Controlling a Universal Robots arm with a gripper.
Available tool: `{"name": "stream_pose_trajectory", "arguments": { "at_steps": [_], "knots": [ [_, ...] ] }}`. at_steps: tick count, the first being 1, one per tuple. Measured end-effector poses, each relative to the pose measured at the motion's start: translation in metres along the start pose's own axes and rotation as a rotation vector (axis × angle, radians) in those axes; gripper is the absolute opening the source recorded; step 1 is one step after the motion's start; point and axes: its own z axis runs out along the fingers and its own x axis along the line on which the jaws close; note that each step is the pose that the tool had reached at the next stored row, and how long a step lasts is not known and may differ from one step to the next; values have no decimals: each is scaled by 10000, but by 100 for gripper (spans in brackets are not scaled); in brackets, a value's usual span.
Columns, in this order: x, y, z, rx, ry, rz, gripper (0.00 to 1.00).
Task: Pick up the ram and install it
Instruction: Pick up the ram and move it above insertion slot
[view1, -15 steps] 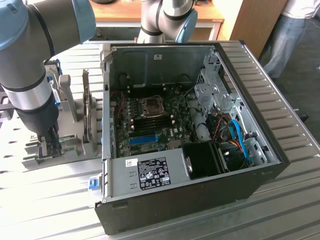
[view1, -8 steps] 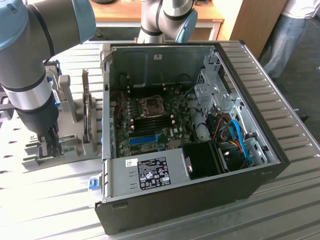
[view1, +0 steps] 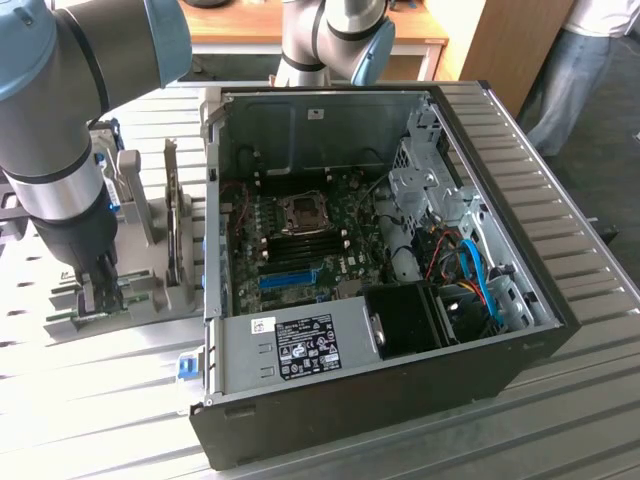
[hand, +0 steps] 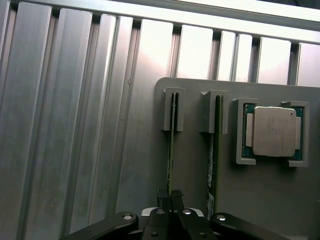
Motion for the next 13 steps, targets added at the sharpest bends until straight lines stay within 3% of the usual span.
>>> {"name": "stream_pose_trajectory", "arguments": {
  "at_steps": [13],
  "knots": [
    [-1,3,-48,1,-4,82,12]
  ]
}}
